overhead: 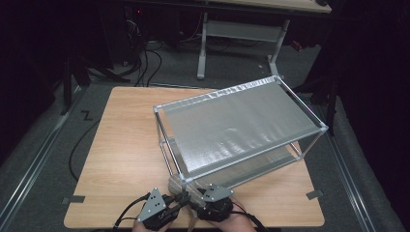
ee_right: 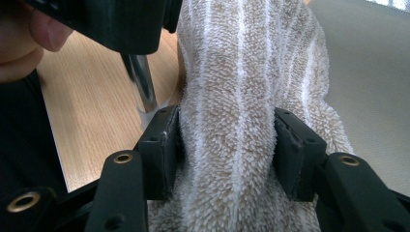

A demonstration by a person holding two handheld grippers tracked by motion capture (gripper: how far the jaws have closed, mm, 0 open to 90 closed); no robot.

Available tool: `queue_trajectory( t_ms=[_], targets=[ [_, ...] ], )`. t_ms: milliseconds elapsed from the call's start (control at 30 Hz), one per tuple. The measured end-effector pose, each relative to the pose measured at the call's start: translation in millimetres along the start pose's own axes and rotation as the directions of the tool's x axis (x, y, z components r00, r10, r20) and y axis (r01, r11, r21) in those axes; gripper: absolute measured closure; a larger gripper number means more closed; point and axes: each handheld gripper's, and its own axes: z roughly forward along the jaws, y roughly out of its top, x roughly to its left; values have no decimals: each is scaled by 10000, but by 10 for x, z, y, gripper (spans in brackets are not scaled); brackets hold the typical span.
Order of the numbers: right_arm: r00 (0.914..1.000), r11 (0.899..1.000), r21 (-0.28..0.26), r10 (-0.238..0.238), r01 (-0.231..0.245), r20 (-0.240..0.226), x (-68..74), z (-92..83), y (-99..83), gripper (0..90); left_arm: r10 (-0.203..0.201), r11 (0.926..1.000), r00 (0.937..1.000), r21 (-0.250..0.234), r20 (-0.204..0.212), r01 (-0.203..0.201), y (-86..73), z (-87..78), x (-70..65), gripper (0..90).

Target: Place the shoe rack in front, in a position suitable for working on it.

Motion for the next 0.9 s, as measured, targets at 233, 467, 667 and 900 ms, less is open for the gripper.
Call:
queue_trajectory(
  t_ms=[233,467,667,900],
  targets=[
    [9998,9998,34,186,-186,13,-30,1,-5,477,-36,10000,10000,-2,-13,36,1,5,0,791],
    [9997,9997,65,224,-224,42,-31,4,-11,478,-47,10000,10000,-2,-24,47,0,5,-2,791],
    [9995,9996,126,259,-261,173,-69,-6,-17,477,-44,10000,10000,3,-32,44,0,3,-3,791],
    [9956,9983,78,577,-584,739,-230,-48,-69,479,-59,10000,10000,8,-37,59,0,2,-4,791]
  ],
)
